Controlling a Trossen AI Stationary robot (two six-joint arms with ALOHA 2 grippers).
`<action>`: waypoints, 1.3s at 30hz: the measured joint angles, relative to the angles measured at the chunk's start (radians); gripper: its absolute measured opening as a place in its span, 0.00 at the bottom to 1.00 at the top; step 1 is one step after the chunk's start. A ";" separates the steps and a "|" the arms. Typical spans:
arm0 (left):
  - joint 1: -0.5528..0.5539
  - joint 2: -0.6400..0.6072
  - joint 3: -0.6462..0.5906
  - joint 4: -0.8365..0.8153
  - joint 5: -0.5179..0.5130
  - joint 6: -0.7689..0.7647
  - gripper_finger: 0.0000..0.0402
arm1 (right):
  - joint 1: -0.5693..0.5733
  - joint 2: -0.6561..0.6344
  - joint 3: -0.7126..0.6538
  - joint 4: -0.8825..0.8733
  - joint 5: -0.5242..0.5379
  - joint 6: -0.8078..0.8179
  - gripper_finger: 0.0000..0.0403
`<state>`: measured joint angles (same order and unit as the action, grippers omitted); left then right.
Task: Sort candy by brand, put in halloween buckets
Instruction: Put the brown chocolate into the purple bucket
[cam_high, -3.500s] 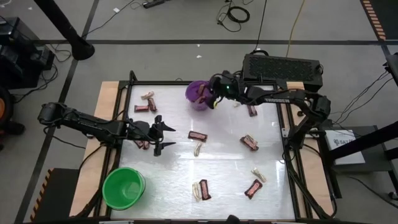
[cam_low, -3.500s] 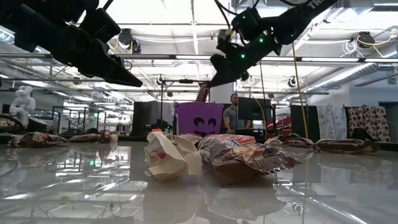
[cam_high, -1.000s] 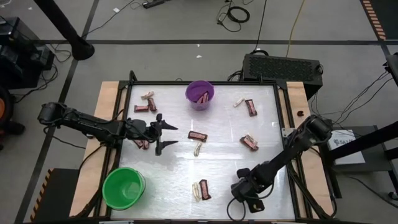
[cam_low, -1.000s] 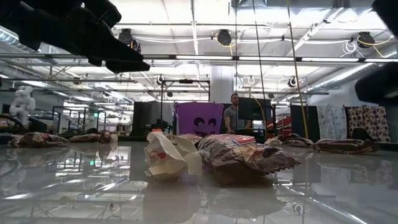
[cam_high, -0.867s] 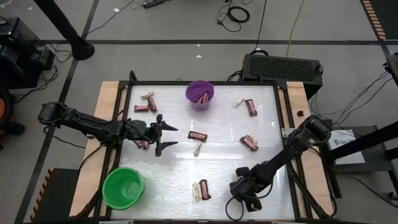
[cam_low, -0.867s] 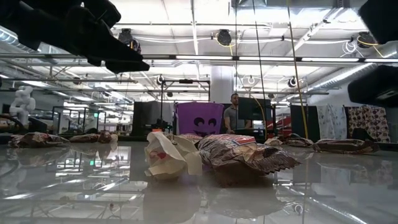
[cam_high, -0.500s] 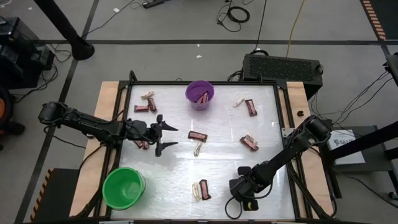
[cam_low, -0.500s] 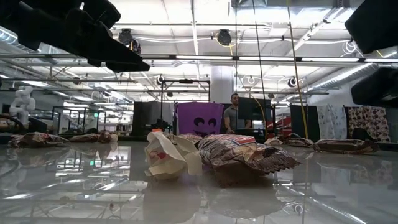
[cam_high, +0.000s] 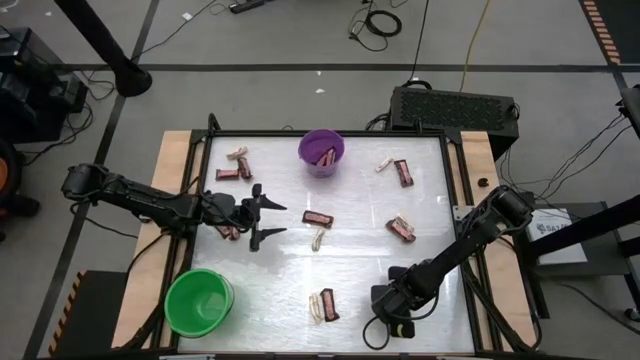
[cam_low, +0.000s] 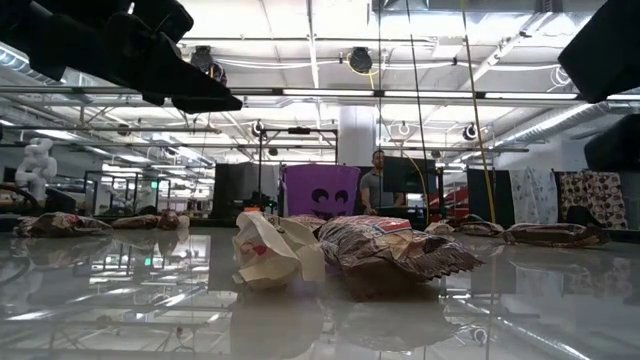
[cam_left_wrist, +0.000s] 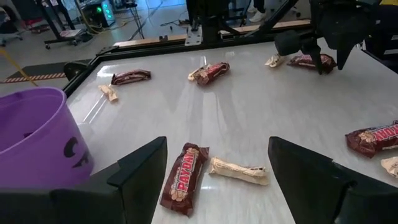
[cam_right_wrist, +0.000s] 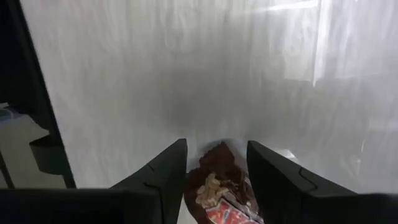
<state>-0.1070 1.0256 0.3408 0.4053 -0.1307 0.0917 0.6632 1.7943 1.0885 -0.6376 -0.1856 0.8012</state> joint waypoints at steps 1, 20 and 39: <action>0.000 0.000 0.000 0.000 0.000 0.000 0.71 | 0.000 0.000 0.000 -0.008 -0.001 0.005 0.40; 0.000 0.000 0.000 0.002 0.000 -0.001 0.71 | -0.009 0.002 0.000 0.016 -0.008 0.025 0.06; 0.000 0.000 0.000 0.008 0.000 0.000 0.71 | -0.277 -0.001 0.025 0.014 0.047 -0.413 0.00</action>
<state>-0.1070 1.0256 0.3412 0.4129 -0.1307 0.0921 0.3867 1.7931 1.1137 -0.6236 -0.1387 0.3880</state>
